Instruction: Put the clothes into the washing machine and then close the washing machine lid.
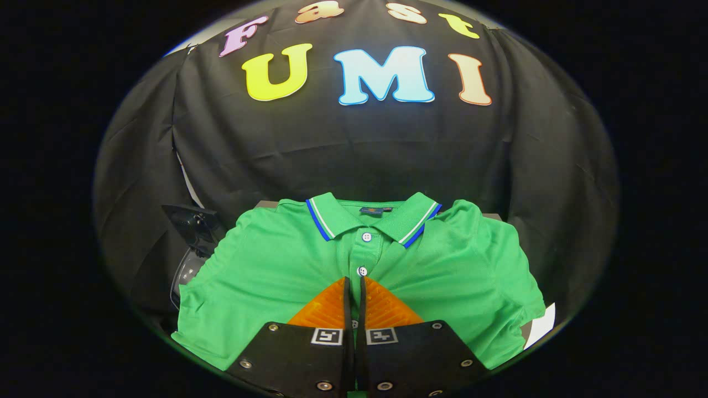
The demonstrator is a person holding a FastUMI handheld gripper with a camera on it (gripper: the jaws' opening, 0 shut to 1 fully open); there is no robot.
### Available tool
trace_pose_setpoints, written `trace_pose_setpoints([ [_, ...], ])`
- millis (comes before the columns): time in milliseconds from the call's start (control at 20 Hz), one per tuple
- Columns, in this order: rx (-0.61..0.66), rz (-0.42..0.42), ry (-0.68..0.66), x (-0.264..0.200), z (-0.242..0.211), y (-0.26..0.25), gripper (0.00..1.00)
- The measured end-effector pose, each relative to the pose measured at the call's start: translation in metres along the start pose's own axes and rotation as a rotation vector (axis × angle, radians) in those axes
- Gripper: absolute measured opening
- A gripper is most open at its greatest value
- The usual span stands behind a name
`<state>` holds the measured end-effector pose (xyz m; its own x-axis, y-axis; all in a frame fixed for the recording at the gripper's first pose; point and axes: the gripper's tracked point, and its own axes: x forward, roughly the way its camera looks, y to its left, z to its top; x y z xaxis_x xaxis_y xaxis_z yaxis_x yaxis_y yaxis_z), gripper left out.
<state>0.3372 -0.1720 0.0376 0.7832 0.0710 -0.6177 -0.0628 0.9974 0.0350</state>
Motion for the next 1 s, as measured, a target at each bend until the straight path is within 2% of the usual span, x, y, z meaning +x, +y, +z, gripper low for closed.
trace_pose_setpoints([
  [150, 0.038, -0.012, -0.044, -0.006, 0.011, 0.006, 0.00],
  [500, 0.108, 0.042, -0.164, -0.038, 0.043, 0.026, 0.00],
  [1000, 0.115, 0.098, -0.258, -0.077, 0.080, 0.105, 0.00],
])
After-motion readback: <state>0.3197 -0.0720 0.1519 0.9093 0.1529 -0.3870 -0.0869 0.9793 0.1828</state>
